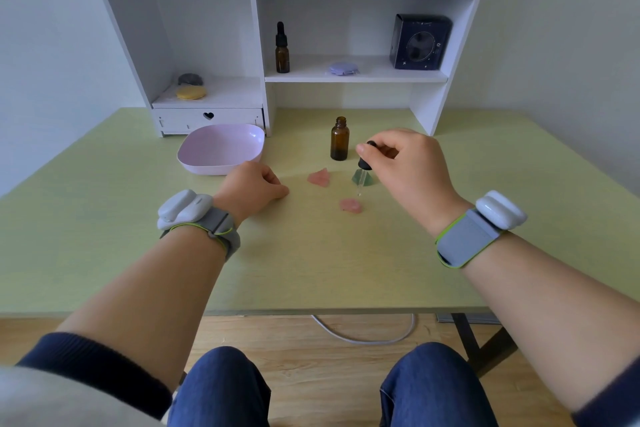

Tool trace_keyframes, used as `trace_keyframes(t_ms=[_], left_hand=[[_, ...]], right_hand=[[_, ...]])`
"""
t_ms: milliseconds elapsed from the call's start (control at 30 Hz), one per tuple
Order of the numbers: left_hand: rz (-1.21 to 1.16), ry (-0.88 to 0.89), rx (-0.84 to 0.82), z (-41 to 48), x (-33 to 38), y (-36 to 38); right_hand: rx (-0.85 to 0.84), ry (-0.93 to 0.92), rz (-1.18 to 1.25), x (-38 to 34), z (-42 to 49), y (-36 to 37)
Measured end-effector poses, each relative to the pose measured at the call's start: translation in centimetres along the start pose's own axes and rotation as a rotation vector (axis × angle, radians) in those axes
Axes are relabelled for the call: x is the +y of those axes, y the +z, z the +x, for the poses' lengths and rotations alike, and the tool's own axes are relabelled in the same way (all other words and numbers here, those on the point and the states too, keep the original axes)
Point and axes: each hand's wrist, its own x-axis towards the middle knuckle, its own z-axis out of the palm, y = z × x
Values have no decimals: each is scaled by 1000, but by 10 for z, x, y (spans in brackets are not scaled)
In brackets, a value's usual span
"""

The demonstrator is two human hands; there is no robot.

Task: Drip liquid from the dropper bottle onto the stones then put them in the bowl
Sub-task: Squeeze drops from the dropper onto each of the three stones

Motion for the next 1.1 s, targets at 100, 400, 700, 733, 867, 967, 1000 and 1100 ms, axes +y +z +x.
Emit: trace_keyframes(t_ms=[100, 400, 700, 733, 867, 967, 1000, 1100], left_hand=[[1, 0, 1, 0, 0, 0], [-10, 2, -6, 0, -1, 0], [-10, 1, -5, 0, -1, 0], [-7, 1, -6, 0, -1, 0], [-5, 1, -7, 0, -1, -1], [-9, 0, -8, 0, -1, -1], [-11, 0, -8, 0, -1, -1], [-12, 1, -11, 0, 0, -1]], right_hand=[[-11, -6, -16, -1, 0, 1], [5, 14, 4, -5, 3, 3], [-17, 15, 11, -7, 5, 12], [-20, 15, 8, -7, 5, 13], [-27, 11, 3, -6, 4, 15], [-24, 10, -2, -6, 4, 15], [-23, 9, -4, -6, 4, 15], [-23, 6, -3, -6, 4, 15]])
